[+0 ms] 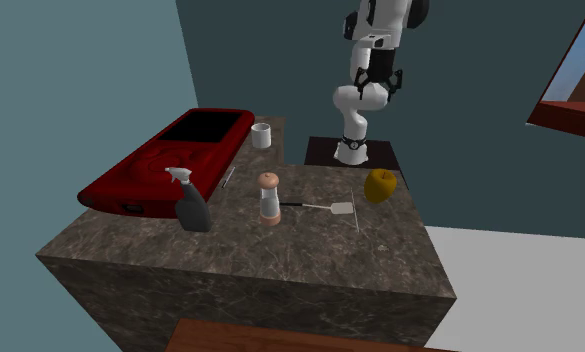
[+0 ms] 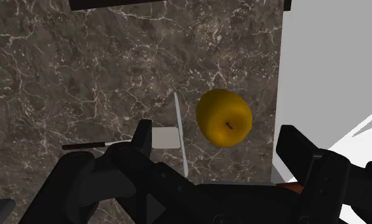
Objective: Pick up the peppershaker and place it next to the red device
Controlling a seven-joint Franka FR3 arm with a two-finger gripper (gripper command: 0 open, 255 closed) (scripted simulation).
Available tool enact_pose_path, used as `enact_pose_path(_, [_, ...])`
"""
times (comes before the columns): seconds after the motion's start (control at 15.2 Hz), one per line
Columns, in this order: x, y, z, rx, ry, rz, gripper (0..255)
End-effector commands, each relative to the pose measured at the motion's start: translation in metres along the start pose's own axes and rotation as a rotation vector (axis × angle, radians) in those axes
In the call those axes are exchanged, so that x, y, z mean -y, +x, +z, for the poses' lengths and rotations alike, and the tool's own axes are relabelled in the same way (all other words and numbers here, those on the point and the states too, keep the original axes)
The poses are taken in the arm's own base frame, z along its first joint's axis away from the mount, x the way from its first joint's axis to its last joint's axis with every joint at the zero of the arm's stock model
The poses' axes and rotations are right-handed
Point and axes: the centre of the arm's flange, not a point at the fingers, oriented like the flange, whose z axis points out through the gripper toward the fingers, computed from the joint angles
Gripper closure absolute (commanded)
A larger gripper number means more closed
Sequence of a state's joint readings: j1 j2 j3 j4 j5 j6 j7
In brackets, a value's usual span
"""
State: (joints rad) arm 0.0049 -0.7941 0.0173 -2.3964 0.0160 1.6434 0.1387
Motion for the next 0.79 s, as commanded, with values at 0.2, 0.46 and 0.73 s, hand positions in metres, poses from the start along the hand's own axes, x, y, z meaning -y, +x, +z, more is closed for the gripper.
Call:
enact_pose_path(0.2, [-0.028,0.022,0.015,-0.010,0.000,-0.012,0])
enact_pose_path(0.46, [-0.065,0.052,0.035,-0.024,0.000,-0.029,0])
enact_pose_path(0.73, [-0.101,0.083,0.054,-0.038,0.001,-0.046,0])
